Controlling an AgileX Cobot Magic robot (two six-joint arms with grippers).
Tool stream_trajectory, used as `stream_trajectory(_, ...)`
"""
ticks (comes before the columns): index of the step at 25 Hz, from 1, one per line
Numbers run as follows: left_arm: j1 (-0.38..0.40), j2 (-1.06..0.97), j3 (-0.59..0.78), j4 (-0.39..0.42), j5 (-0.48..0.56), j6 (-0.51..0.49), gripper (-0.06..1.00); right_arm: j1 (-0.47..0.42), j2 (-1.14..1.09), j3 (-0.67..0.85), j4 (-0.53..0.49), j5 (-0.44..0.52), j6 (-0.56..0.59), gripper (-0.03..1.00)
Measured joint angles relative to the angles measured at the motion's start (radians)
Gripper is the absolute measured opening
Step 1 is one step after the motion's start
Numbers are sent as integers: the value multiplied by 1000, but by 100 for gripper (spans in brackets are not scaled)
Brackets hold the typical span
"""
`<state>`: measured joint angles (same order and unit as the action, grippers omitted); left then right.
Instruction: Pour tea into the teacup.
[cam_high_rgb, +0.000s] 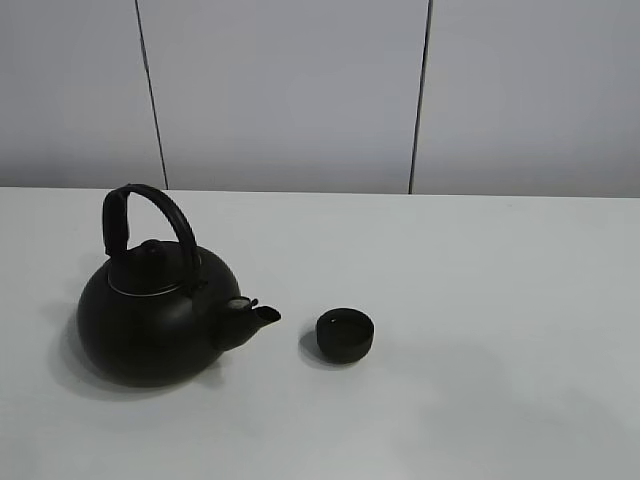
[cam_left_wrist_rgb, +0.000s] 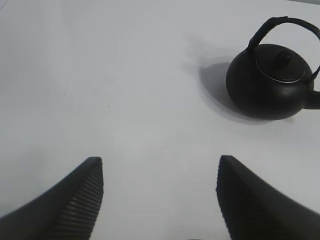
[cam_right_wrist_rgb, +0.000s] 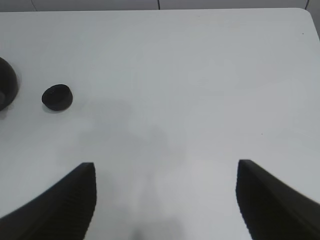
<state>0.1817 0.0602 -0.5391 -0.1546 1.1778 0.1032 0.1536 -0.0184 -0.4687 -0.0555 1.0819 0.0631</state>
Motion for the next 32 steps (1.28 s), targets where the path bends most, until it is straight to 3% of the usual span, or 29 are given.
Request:
stream_trajectory(7, -28, 0, 39, 2, -10, 0, 47, 0, 0, 0, 0, 0, 0, 54)
stream_trajectory(21, -171, 0, 59, 15, -49, 7, 47, 0, 0, 0, 0, 0, 0, 54)
stream_trajectory(32, -176, 0, 59, 18, -49, 7, 47, 0, 0, 0, 0, 0, 0, 54)
